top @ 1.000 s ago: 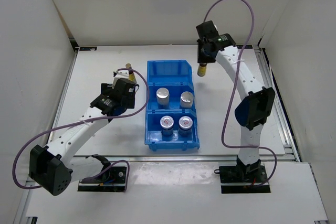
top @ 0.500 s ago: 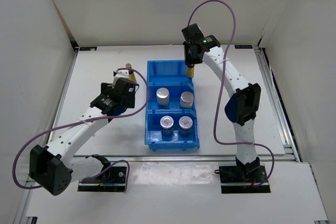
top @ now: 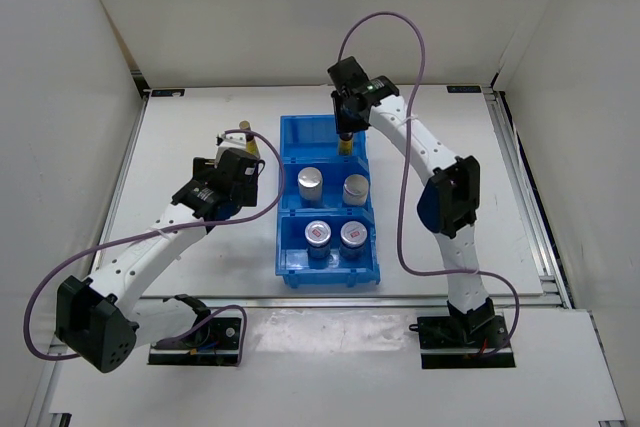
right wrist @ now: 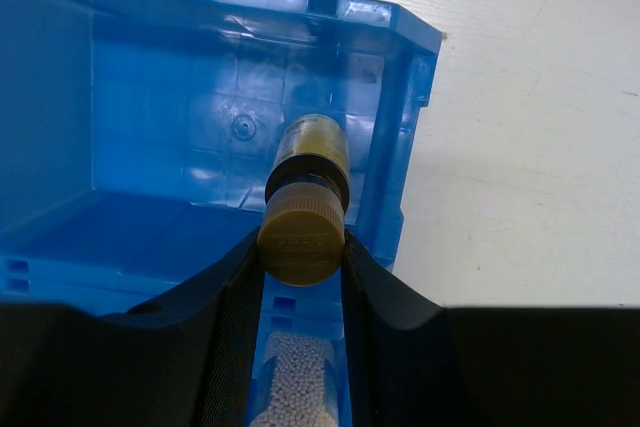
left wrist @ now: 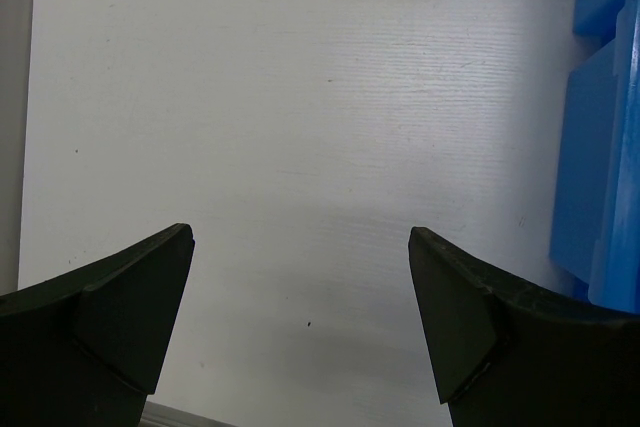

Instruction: Organize the condiment bottles

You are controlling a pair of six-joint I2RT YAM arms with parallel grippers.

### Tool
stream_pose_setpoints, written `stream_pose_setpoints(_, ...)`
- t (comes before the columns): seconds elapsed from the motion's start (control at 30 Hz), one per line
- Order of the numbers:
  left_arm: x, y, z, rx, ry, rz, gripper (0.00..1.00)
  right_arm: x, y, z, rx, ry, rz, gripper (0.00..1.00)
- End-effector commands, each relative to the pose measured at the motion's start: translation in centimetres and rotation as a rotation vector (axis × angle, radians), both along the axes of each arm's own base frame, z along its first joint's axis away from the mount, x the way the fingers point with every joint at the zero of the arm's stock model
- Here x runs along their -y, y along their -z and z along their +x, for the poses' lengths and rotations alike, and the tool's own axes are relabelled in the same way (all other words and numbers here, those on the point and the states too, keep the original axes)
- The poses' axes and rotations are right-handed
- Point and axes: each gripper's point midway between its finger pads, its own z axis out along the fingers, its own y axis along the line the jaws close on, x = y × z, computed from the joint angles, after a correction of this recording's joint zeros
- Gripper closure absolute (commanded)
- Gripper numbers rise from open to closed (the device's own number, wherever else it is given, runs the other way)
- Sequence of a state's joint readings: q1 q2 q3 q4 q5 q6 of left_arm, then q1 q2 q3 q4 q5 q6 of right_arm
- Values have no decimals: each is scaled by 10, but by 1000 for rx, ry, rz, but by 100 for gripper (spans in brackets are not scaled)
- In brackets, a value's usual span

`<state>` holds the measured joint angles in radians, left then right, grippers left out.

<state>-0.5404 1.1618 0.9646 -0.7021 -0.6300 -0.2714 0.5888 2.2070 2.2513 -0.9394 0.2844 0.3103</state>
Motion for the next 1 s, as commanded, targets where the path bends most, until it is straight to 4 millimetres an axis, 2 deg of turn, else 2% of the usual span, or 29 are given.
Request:
stream_pose_setpoints(0.0,6,-15,8,40,11,-29,1,-8,-15,16,67,11,46,100)
stream_pose_setpoints(0.07,6,-15,8,40,11,-29,1,-6,-5,13,36,11,25,90)
stream_pose_setpoints(0.1,6,-15,8,40,11,-29,1,-7,0,13,27,18,25,78)
stream_pose_setpoints(0.13,6,-15,8,40,11,-29,1,-7,0,13,27,18,25,75)
stream_pose_setpoints(0.17,6,-15,8,40,11,-29,1,-5,9,10,7,18,12,70)
stream_pose_setpoints(0.2,6,-15,8,40,11,-29,1,-8,7,6,7,9,12,54)
stream_pose_setpoints(0.23,6,-15,8,40,11,-29,1,-7,0,5,18,9,19,45)
stream_pose_setpoints(0.27,6,-15,8,40,11,-29,1,-4,5,4,12,16,4,38)
stream_pose_setpoints(0.3,6,-15,8,40,11,-29,1,0,-4,4,33,37,1,31)
stream_pose_setpoints(0.33,6,-13,9,32,11,-25,1,-2,-10,1,47,33,0,19)
stream_pose_setpoints(0.37,7,-13,9,34,5,-32,1,0,-12,0,51,49,0,13)
stream_pose_setpoints(0.4,5,-13,9,38,-1,-26,1,3,-24,0,75,55,9,9)
stream_pose_setpoints(0.43,5,-13,9,38,-1,-26,1,5,-31,0,90,72,14,0)
stream_pose_setpoints(0.5,4,-14,9,44,-15,-29,1,4,-54,-9,133,81,20,0)
stream_pose_setpoints(0.53,2,-11,8,41,-22,-18,1,11,-64,-11,155,98,10,0)
stream_pose_setpoints(0.6,2,-14,8,51,-29,-32,1,19,-99,-24,238,124,-6,0)
stream_pose_setpoints(0.63,2,-16,7,61,-35,-45,1,24,-107,-32,249,129,-17,0)
stream_pose_setpoints(0.67,1,-15,8,61,-46,-60,1,30,-133,-45,293,130,12,0)
stream_pose_setpoints(0.7,1,-21,11,74,-64,-95,1,38,-127,-54,278,142,-2,0)
stream_pose_setpoints(0.73,3,-23,13,75,-63,-129,1,41,-130,-64,278,133,-1,0)
stream_pose_setpoints(0.77,2,-36,20,109,-95,-179,1,53,-131,-79,276,141,6,0)
stream_pose_setpoints(0.8,0,-32,21,96,-101,-183,1,56,-129,-90,267,140,9,0)
stream_pose_setpoints(0.83,7,-48,30,124,-101,-246,1,61,-125,-99,252,141,18,0)
stream_pose_setpoints(0.87,10,-51,39,119,-107,-266,1,68,-138,-117,271,151,61,0)
stream_pose_setpoints(0.9,6,-59,47,132,-122,-285,1,72,-133,-127,251,150,79,0)
stream_pose_setpoints(0.93,12,-81,58,169,-109,-339,1,75,-128,-138,230,146,101,0)
stream_pose_setpoints(0.97,14,-90,65,182,-105,-354,1,84,-120,-157,204,139,119,0)
